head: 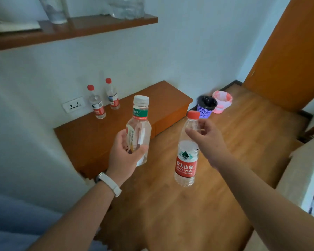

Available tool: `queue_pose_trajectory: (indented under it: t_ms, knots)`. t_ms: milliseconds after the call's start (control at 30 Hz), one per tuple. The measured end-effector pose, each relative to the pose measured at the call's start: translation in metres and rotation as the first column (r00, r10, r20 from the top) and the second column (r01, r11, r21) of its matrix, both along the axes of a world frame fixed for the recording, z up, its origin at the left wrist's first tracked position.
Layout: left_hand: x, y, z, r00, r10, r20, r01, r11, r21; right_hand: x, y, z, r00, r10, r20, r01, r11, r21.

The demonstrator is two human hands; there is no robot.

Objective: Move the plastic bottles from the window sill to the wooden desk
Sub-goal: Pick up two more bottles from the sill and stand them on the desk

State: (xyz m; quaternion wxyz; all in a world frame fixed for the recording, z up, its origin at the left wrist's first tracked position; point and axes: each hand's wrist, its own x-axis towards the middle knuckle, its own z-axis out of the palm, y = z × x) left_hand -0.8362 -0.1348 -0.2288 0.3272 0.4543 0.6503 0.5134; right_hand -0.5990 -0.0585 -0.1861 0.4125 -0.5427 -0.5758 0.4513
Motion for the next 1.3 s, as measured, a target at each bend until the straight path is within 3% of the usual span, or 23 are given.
queue_pose_trajectory:
  t_ms: [333,700,833,1300]
  knots:
    - [-0.033,0.048,-0.006,1.000,-0.024,-0.018,0.024,1.000,-0.005,-0.025,0.053,0.008,0.999,-0.032,-0.004,0.032,0.999,0.013]
    - [-0.037,0.120,-0.014,0.997,0.074,-0.033,-0.076,0.994,-0.073,-0.057,0.154,-0.011,0.987,0.159,-0.021,-0.159,0.987,0.007]
    - [-0.016,0.168,-0.008,0.989,0.145,0.026,-0.142,0.985,-0.098,-0.040,0.213,-0.005,0.978,0.208,-0.025,-0.208,0.978,0.001]
    - [0.067,0.315,0.018,0.987,0.158,0.005,-0.157,0.984,-0.087,0.036,0.375,-0.007,0.966,0.257,-0.037,-0.257,0.966,-0.007]
